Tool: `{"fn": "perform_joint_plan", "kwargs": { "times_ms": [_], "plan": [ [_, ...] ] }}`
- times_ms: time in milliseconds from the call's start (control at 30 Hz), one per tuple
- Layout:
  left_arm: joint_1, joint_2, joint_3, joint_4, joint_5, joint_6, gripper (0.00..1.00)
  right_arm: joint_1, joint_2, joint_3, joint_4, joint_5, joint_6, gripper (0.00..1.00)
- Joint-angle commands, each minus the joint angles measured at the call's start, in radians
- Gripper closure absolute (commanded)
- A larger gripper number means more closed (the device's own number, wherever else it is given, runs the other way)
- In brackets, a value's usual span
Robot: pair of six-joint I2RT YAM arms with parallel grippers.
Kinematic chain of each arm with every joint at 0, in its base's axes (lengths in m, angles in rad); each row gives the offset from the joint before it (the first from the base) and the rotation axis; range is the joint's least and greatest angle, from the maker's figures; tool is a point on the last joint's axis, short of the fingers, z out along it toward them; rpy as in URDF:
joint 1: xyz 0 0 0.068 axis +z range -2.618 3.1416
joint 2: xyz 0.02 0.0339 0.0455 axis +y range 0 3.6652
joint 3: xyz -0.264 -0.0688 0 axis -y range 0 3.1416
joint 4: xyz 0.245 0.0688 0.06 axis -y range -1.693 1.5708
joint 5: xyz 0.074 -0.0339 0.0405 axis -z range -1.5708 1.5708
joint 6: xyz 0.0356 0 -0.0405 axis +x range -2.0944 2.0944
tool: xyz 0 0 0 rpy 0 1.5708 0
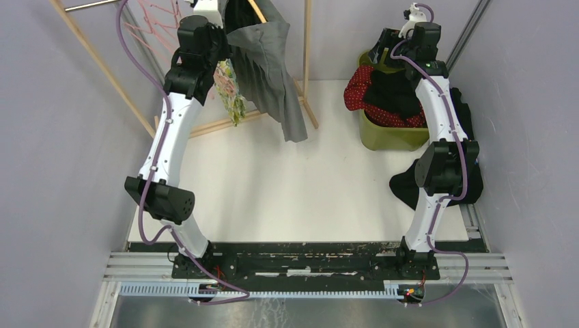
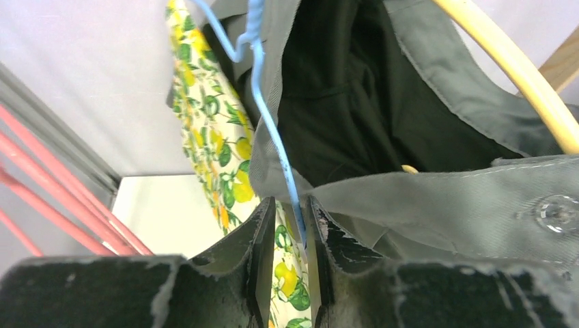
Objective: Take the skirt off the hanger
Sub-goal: Pick up the hanger from the clothesline.
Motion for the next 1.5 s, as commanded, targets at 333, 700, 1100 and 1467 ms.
{"fn": "perform_joint_plan", "kwargs": {
  "times_ms": [333, 700, 1100, 1467],
  "plan": [
    [-0.001, 0.019, 0.079, 0.084, 0.004, 0.118, 0.5, 0.002, -0.005, 0.021, 0.064, -0.012, 0.012, 0.2],
    [0.005, 0.098, 0.116, 0.104, 0.025, 0.097, 0.86, -0.006, 0.002, 0.028, 0.066, -0.018, 0.017, 0.21],
    [0.021, 0.107, 0.144, 0.154, 0.095, 0.055, 0.97, -0.01, 0.006, 0.015, 0.068, -0.022, 0.013, 0.21],
    [0.025, 0.025, 0.126, 0.293, 0.103, 0.065, 0.97, -0.009, 0.014, -0.004, 0.083, -0.027, 0.02, 0.21]
  ]
}}
